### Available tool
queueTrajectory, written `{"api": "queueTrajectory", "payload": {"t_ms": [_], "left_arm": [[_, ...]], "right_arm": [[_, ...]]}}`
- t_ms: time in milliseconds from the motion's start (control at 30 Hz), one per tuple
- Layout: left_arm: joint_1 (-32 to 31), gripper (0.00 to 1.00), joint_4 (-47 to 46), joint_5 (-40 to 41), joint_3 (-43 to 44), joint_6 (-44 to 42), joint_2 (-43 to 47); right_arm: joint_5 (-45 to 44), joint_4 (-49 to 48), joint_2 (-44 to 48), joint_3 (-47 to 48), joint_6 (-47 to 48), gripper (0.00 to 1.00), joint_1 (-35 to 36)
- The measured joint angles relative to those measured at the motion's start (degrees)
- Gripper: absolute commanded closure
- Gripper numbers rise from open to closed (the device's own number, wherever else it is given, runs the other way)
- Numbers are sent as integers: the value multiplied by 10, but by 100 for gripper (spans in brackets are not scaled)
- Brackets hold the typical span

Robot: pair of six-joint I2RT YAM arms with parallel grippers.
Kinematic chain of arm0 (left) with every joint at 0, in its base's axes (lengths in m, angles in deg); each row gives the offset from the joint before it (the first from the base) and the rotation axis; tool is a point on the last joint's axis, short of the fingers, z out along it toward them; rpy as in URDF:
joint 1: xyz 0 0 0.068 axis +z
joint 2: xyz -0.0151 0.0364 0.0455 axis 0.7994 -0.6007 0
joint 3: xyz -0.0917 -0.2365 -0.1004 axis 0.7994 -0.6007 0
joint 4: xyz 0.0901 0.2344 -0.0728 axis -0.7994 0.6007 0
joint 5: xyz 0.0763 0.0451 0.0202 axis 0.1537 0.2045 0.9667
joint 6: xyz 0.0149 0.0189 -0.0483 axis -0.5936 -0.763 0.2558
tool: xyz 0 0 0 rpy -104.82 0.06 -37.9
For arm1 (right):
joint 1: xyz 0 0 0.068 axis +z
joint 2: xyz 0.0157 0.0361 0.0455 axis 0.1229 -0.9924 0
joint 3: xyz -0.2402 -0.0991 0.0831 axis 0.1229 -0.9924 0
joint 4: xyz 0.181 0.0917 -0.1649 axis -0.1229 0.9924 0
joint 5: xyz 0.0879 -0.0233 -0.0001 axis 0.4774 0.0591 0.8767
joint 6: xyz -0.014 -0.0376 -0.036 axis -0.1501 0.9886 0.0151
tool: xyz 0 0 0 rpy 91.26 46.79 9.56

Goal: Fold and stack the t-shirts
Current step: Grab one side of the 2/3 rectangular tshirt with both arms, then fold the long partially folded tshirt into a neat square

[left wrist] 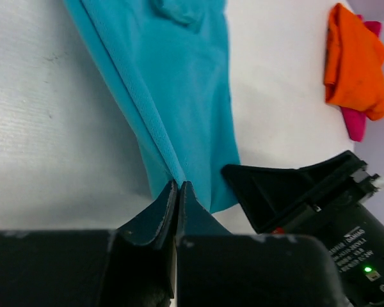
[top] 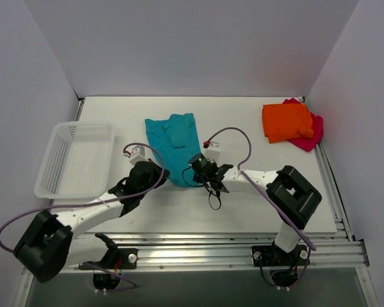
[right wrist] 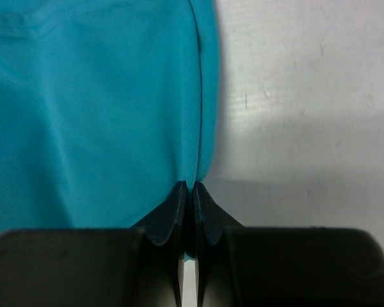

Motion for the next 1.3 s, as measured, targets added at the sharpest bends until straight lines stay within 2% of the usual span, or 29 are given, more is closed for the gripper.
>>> {"api": "queueTrajectory", "payload": {"t_ms": [100, 200, 400, 600, 867, 1100, 1300], "left_arm": [[-37, 98, 72, 32, -1, 0, 105], [-48, 98, 151, 63, -2, 0, 193], [-48, 98, 270, 116, 3, -3, 303], [-48, 98, 323, 145, 36, -8, 300], [-42, 98, 328, 178, 79, -11, 267], [-2, 98, 313, 176, 108, -26, 222], [67, 98, 286, 127, 123, -45, 183]], "right_arm": [[-37, 54, 56, -7, -21, 100, 45], [-71, 100, 113, -6, -38, 100, 83], [-122, 165, 162, 36, -44, 100, 95], [-140, 189, 151, 107, -21, 100, 92], [-139, 201, 73, 196, 24, 100, 59], [-125, 205, 15, 252, 53, 100, 35], [-94, 203, 1, 280, 69, 100, 12]]}}
